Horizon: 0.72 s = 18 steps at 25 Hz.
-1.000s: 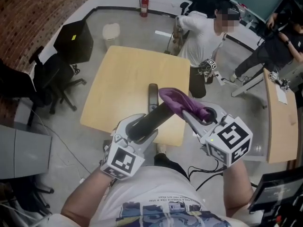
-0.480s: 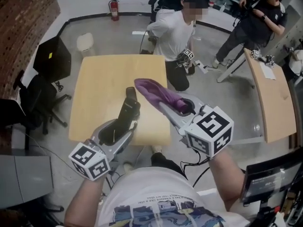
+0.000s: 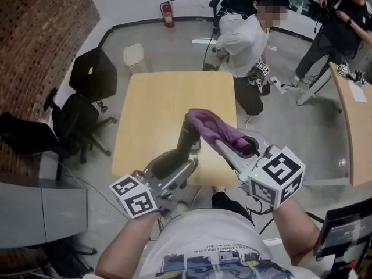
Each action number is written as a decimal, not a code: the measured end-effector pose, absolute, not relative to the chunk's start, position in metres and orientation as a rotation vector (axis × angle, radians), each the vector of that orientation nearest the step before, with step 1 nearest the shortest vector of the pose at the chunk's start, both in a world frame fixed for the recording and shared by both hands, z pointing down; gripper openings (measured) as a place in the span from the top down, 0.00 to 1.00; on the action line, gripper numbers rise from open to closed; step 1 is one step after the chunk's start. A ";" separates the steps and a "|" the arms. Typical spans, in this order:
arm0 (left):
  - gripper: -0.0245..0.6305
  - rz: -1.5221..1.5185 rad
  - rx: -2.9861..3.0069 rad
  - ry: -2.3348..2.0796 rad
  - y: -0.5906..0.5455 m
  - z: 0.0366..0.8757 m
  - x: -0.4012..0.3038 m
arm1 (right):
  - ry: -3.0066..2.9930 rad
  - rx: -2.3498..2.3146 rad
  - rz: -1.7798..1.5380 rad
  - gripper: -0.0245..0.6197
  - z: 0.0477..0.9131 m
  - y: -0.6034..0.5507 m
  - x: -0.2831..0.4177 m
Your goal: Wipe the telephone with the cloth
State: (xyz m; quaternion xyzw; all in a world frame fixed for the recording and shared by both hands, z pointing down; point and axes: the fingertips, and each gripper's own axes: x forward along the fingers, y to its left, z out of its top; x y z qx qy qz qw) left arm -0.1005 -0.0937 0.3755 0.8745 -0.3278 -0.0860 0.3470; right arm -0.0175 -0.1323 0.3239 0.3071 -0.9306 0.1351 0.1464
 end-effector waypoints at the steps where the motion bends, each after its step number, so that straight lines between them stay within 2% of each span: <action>1: 0.57 -0.220 2.266 -0.853 -0.095 0.376 -0.101 | -2.679 0.870 0.391 0.83 0.327 -0.131 -0.021; 18: 0.57 -0.254 2.183 -0.906 -0.131 0.382 -0.108 | -2.651 0.572 0.369 0.83 0.364 -0.093 -0.048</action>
